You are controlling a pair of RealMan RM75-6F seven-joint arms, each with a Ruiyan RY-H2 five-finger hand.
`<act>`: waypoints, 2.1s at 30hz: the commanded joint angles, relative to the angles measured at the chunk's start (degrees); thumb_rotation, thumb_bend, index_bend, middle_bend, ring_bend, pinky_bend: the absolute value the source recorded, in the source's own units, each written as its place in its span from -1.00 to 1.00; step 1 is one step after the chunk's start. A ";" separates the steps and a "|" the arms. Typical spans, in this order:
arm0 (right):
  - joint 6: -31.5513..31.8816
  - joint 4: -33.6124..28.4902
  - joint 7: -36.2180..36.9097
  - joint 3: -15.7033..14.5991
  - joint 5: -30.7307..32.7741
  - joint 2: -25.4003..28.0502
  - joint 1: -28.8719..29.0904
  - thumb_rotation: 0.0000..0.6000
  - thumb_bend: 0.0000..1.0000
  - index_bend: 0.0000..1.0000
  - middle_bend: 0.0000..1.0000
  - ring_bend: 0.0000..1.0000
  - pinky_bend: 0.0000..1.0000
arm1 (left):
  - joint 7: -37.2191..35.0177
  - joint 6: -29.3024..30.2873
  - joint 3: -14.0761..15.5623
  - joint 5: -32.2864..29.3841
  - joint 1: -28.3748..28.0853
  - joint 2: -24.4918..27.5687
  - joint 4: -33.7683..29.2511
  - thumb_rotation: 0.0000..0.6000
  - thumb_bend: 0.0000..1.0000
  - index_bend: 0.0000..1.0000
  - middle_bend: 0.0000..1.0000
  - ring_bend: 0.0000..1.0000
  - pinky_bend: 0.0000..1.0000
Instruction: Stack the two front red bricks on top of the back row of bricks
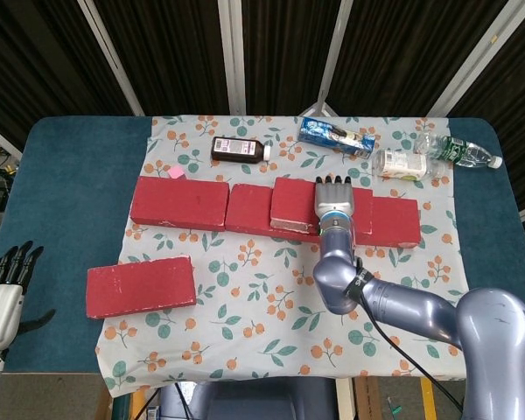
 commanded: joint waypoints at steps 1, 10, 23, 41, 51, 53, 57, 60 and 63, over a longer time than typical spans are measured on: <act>0.08 0.10 0.16 0.09 -0.08 -0.09 -0.09 1.00 -0.69 -0.92 -0.86 -1.00 -1.00 | 0.00 0.00 0.01 0.01 0.01 0.01 -0.01 1.00 -1.00 -0.90 -1.00 -1.00 -0.75; -0.55 0.19 0.37 0.34 0.06 0.00 -0.46 1.00 -0.69 -0.99 -0.94 -1.00 -1.00 | 0.25 0.02 -0.01 -0.07 0.01 -0.04 -0.06 1.00 -1.00 -0.90 -1.00 -1.00 -0.75; 0.07 -1.95 1.24 0.95 -0.14 0.76 -0.51 1.00 -0.69 -1.00 -1.00 -1.00 -1.00 | 0.35 -0.09 0.04 -0.14 -0.01 -0.07 -0.03 1.00 -1.00 -0.90 -1.00 -1.00 -0.75; 4.57 -30.21 15.39 4.34 -17.67 14.41 -9.18 1.00 -0.69 -1.00 -1.00 -1.00 -1.00 | 0.15 0.58 -0.89 -1.33 0.14 -0.50 0.46 1.00 -1.00 -0.89 -1.00 -1.00 -0.75; 9.88 -50.91 33.08 -7.21 -50.74 25.74 -28.95 1.00 -0.70 -1.00 -1.00 -1.00 -1.00 | 2.57 5.26 -2.45 -0.12 0.69 -6.07 3.30 1.00 -1.00 -0.88 -1.00 -1.00 -0.71; 10.05 -51.55 35.83 -10.52 -57.41 27.42 -32.50 1.00 -0.69 -1.00 -1.00 -1.00 -1.00 | 4.63 5.41 -2.29 0.08 0.66 -6.98 3.22 1.00 -1.00 -0.89 -1.00 -1.00 -0.71; 13.82 -49.82 41.45 -17.09 -72.51 27.99 -39.81 1.00 -0.69 -1.00 -1.00 -1.00 -1.00 | 7.97 5.27 -1.78 1.28 0.16 -9.56 3.44 1.00 -1.00 -0.93 -1.00 -1.00 -0.68; 15.82 -46.74 46.29 -21.02 -79.80 26.71 -44.11 1.00 -0.69 -1.00 -1.00 -1.00 -1.00 | 8.40 4.68 -1.06 2.19 -0.09 -10.49 3.50 1.00 -1.00 -0.96 -1.00 -1.00 -0.68; 16.08 -42.81 51.67 -24.70 -83.95 25.69 -47.76 1.00 -0.69 -1.00 -1.00 -1.00 -1.00 | 8.10 4.10 -0.18 3.40 -0.28 -10.70 3.32 1.00 -1.00 -0.98 -1.00 -1.00 -0.68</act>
